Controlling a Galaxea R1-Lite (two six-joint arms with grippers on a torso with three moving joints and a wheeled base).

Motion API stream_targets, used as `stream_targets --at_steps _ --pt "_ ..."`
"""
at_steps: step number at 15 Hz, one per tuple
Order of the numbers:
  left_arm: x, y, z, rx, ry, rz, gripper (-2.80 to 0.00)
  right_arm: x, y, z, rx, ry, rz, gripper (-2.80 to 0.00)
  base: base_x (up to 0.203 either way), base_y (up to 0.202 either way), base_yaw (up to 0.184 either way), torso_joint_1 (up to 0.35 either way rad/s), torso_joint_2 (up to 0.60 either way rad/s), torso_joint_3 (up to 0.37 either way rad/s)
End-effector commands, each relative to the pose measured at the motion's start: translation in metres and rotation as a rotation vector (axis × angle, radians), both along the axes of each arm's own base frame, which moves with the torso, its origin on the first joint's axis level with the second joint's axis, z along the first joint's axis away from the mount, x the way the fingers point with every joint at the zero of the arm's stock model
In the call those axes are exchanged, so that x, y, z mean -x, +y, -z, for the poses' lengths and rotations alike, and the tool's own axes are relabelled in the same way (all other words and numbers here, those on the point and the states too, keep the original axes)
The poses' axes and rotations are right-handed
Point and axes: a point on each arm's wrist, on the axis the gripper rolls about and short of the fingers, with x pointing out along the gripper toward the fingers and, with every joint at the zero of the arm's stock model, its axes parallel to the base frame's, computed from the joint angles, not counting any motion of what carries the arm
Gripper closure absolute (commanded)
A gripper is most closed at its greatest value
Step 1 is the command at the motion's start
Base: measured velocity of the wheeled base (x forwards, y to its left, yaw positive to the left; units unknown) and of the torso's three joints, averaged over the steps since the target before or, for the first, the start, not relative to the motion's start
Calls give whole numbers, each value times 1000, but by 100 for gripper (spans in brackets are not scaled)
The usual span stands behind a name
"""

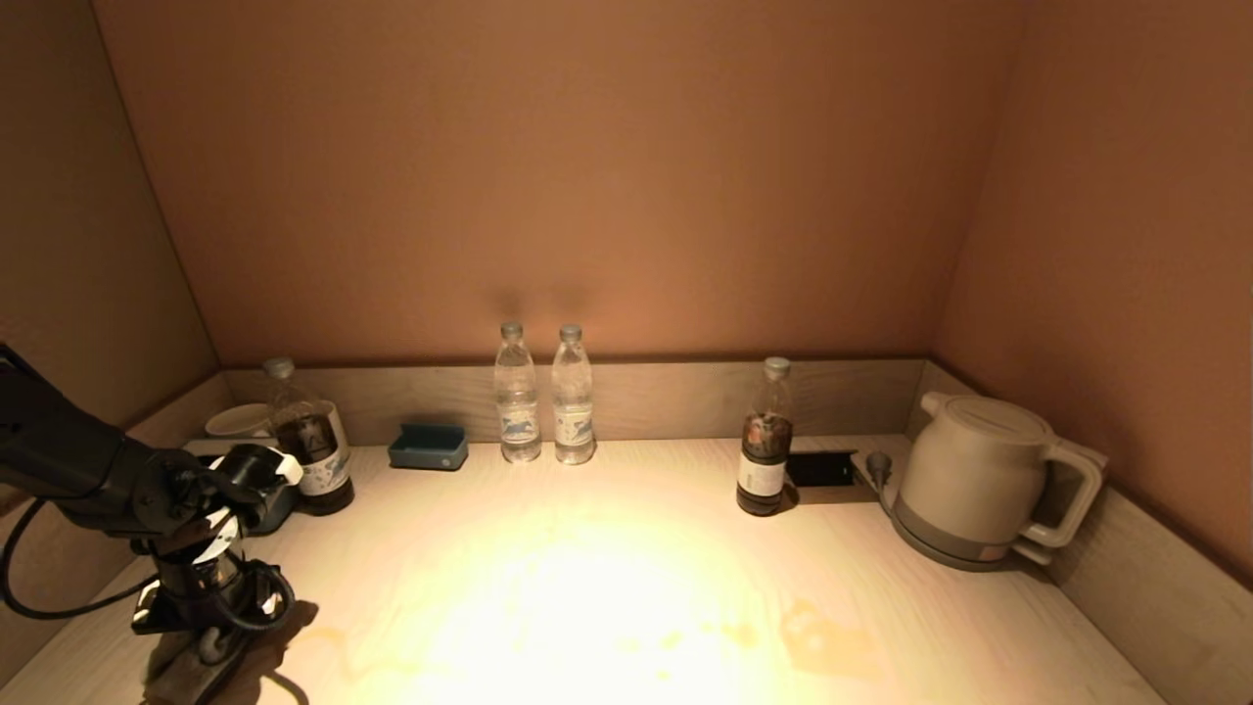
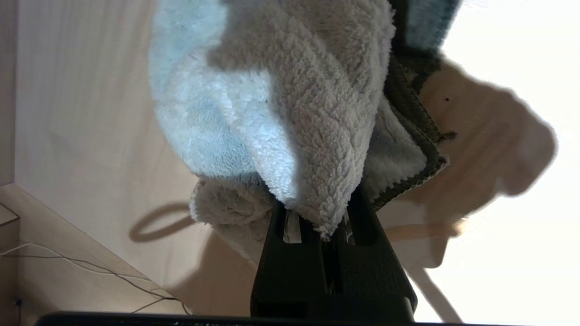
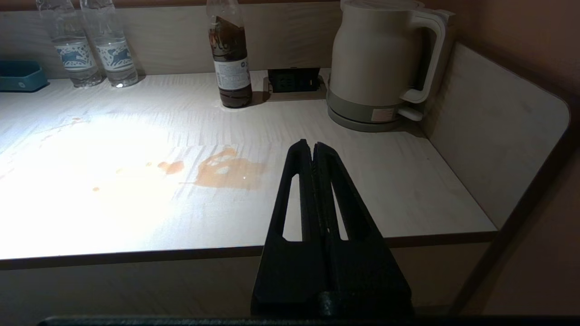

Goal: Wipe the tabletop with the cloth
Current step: Sweep the stains on the table

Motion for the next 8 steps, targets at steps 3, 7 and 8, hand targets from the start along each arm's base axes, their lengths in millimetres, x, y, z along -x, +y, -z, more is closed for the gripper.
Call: stream_targets --at_steps 3,7,8 --pt "-1 -11 4 34 4 20 0 0 0 0 0 1 0 0 0 0 0 0 0 0" --pt "0 -37 2 96 -19 75 0 0 0 0 0 1 0 0 0 0 0 0 0 0" --pt "0 -44 3 101 -25 90 0 0 0 0 0 1 0 0 0 0 0 0 0 0"
